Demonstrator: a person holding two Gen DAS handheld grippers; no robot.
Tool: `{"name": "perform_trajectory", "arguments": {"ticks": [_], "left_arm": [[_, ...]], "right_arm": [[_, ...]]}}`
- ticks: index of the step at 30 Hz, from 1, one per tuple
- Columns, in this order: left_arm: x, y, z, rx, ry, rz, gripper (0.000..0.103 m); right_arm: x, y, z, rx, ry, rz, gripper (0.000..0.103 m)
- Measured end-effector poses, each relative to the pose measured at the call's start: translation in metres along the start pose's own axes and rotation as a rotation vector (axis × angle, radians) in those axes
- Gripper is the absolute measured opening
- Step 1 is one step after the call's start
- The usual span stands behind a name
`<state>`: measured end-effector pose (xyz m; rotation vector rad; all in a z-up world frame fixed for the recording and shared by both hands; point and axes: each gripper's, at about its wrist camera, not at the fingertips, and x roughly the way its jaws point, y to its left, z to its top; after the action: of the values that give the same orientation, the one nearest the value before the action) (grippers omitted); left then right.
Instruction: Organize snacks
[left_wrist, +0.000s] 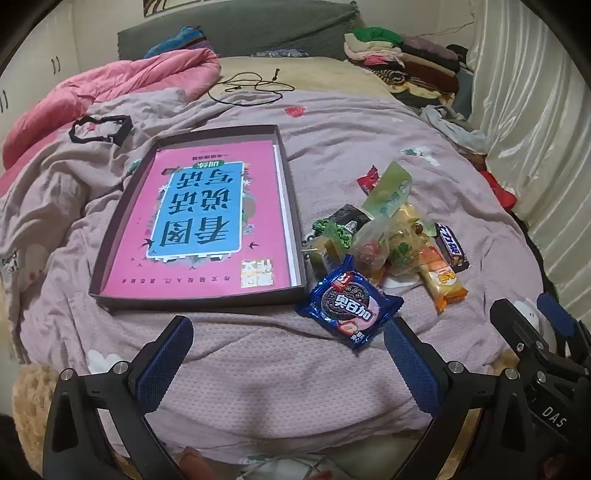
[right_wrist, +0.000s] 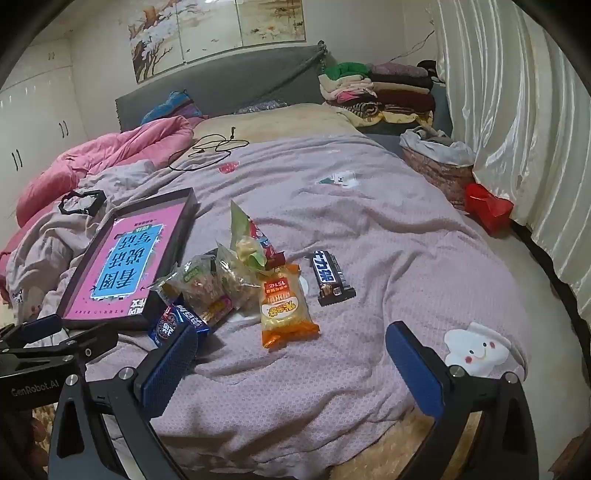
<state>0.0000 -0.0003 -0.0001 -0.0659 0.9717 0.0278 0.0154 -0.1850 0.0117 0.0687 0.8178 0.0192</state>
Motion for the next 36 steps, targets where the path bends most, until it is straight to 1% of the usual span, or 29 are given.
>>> {"name": "perform_trajectory", "arguments": {"ticks": [1, 5, 9, 11, 16, 36], "left_arm": [[0.0, -0.001, 0.0, 0.0, -0.001, 0.001, 0.103], [0.004, -0.007, -0.004, 0.005, -0.006, -0.003, 0.103], [0.005, -0.002, -0.004, -0.004, -0.004, -0.026, 0.103], [0.002, -0.001, -0.001, -0.005, 0.0, -0.033, 0.103], [0.001, -0.004, -0.001, -0.001, 0.002, -0.036, 0.103], [0.0, -0.005, 0.0, 0.006, 0.005, -0.061, 0.103]], "right_arm": [[0.0, 0.001, 0.0, -0.001, -0.015, 0.0, 0.103], [0.001, 0.001, -0.001, 0.0, -0.01, 0.0, 0.103], [0.001, 0.001, 0.0, 0.0, -0.006, -0.001, 0.103], [0.004, 0.013, 0.0, -0.025, -0.005, 0.001, 0.103], [0.006, 0.007, -0.002, -0.03, 0.004, 0.0, 0.103], [0.005, 0.006, -0.002, -0.045, 0.006, -0.02, 0.103]]}}
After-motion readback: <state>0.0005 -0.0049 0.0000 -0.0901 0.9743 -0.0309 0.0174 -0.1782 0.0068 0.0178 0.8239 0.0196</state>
